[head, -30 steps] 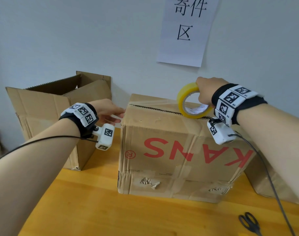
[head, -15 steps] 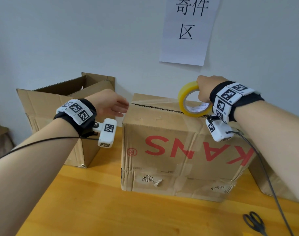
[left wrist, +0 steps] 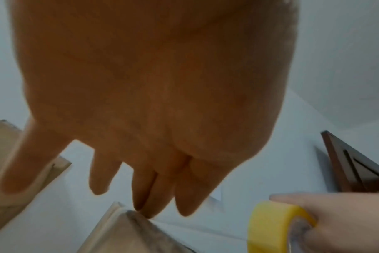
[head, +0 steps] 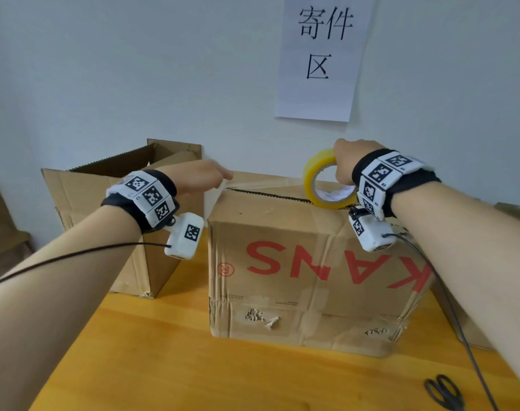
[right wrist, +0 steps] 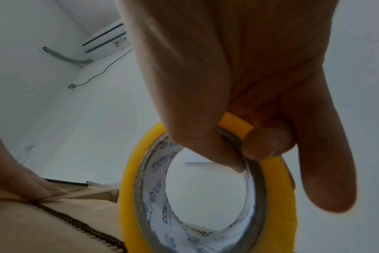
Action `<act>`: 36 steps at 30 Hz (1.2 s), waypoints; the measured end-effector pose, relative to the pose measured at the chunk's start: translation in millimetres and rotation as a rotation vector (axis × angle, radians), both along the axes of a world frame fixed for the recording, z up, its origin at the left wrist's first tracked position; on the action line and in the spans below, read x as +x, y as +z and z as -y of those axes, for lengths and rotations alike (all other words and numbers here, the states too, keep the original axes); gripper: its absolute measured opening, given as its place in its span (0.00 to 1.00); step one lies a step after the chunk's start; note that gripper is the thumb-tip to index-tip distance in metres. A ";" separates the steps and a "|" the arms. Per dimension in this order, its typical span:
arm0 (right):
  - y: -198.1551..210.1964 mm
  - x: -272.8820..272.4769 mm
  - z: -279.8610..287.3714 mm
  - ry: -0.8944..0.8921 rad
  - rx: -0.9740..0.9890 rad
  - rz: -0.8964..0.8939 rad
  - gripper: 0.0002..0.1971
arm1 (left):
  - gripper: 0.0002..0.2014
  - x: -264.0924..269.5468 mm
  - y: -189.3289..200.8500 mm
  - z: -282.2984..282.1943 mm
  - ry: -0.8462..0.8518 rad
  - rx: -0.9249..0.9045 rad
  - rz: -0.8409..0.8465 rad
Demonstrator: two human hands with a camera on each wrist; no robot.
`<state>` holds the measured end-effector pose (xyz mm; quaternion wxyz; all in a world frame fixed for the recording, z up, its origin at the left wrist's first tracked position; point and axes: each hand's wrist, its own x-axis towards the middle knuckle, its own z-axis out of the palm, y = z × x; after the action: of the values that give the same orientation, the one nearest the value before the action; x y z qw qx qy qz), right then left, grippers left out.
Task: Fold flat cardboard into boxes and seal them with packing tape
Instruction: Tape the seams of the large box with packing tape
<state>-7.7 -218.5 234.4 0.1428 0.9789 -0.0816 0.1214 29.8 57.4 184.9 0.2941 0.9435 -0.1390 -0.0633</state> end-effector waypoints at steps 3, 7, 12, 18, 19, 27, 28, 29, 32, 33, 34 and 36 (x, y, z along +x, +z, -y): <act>0.2 -0.5 1.3 0.008 0.001 0.002 0.12 | 0.24 -3.5 4.1 5.4 -0.128 0.230 -0.052; 1.0 -0.9 0.5 0.014 0.004 0.008 0.11 | 0.26 0.4 7.2 9.7 -0.151 0.375 -0.082; 0.0 -1.0 1.8 0.023 0.004 0.011 0.08 | 0.30 3.3 7.6 19.5 -0.144 0.548 -0.089; -0.7 -2.8 3.8 0.038 0.007 0.012 0.08 | 0.28 -2.6 10.4 37.8 -0.160 0.709 0.005; -0.8 -3.2 4.4 0.039 0.006 0.015 0.09 | 0.27 -2.2 12.2 38.9 -0.167 0.718 0.014; -0.9 -3.6 4.3 0.048 0.013 0.018 0.12 | 0.27 1.4 14.2 52.8 -0.213 0.771 0.022; -1.2 -3.3 4.4 0.050 0.012 0.018 0.12 | 0.27 2.7 15.1 54.0 -0.208 0.771 0.017; -1.2 -2.9 4.1 0.054 0.011 0.020 0.12 | 0.28 4.8 16.5 54.6 -0.196 0.768 0.006; -0.9 -1.2 3.9 0.049 0.017 0.016 0.14 | 0.33 9.8 21.8 58.1 -0.154 0.755 -0.035; -0.7 -0.4 3.5 0.044 0.019 0.014 0.14 | 0.33 9.4 23.3 61.4 -0.148 0.761 -0.038; -0.7 0.5 2.8 0.038 0.022 0.012 0.14 | 0.33 8.5 24.4 65.1 -0.142 0.768 -0.031; -0.6 2.2 2.0 0.034 0.035 0.007 0.15 | 0.32 6.4 25.0 73.7 -0.134 0.790 -0.012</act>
<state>-5.5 -220.5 233.8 0.1234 0.9820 -0.0676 0.1258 36.2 -16.3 209.9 -0.0954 0.9724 -0.1634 -0.1366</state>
